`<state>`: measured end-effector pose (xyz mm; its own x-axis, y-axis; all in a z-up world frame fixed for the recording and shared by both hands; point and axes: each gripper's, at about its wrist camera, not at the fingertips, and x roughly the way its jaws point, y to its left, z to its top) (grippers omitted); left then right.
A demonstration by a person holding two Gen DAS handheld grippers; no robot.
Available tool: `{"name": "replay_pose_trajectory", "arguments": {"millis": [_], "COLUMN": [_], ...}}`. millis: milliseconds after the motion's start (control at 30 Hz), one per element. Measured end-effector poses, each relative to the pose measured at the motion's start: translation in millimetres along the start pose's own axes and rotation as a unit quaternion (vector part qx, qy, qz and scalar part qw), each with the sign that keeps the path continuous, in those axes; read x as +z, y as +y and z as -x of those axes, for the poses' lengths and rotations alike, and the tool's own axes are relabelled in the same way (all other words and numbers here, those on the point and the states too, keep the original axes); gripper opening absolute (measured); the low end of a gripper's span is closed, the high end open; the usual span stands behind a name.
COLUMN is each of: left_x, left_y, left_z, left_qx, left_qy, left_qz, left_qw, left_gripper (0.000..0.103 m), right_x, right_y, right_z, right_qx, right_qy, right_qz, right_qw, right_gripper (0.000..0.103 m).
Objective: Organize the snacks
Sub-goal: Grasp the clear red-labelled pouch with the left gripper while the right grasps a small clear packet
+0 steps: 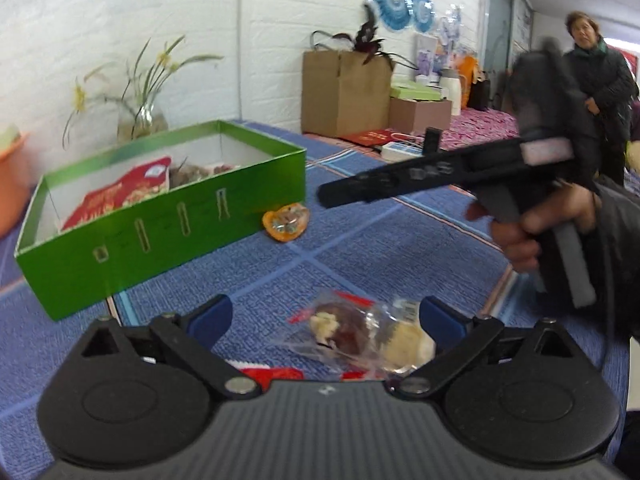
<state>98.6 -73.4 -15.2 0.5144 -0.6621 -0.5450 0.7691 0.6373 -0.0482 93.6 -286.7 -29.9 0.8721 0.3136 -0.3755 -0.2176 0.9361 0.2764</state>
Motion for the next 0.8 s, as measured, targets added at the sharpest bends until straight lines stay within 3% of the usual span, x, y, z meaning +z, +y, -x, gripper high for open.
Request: {"name": "replay_pose_trajectory", "arguments": {"millis": [100, 200, 300, 400, 500, 567, 667, 700, 733, 800], "left_x": [0, -6, -8, -6, -10, -10, -8, -8, -8, -9], "left_y": [9, 5, -5, -9, -3, 4, 9, 9, 10, 9], "left_z": [-4, 0, -1, -12, -21, -19, -15, -14, -12, -7], "left_qx": [-0.008, -0.02, -0.032, -0.035, -0.049, -0.056, -0.054, -0.05, -0.052, -0.049], "left_qy": [0.01, 0.011, 0.017, 0.031, 0.047, 0.045, 0.053, 0.054, 0.056, 0.056], "left_qz": [0.029, 0.019, -0.017, -0.025, 0.004, 0.026, 0.041, 0.043, 0.047, 0.043], "left_qw": [0.9995, 0.9995, 0.9992, 0.9986, 0.9977, 0.9971, 0.9963, 0.9964, 0.996, 0.9963], "left_gripper": [0.099, 0.099, 0.099, 0.099, 0.092, 0.079, 0.068, 0.064, 0.06, 0.056], "right_x": [0, -6, -17, -19, -15, -14, -11, -10, -9, -8], "right_y": [-3, -3, -6, -4, 8, 14, 18, 19, 21, 25], "right_z": [5, 6, -7, -12, -15, -18, -22, -22, -23, -22], "right_qx": [0.001, 0.066, 0.104, 0.123, 0.125, 0.136, 0.148, 0.15, 0.151, 0.151], "right_qy": [0.008, 0.062, 0.15, 0.172, 0.184, 0.193, 0.203, 0.202, 0.201, 0.19], "right_qz": [-0.004, -0.028, -0.101, -0.135, -0.112, -0.101, -0.095, -0.098, -0.094, -0.076], "right_qw": [1.0, 0.995, 0.978, 0.968, 0.968, 0.966, 0.963, 0.963, 0.963, 0.967], "right_gripper": [0.072, 0.072, 0.071, 0.077, 0.093, 0.091, 0.08, 0.049, 0.037, 0.027]}}
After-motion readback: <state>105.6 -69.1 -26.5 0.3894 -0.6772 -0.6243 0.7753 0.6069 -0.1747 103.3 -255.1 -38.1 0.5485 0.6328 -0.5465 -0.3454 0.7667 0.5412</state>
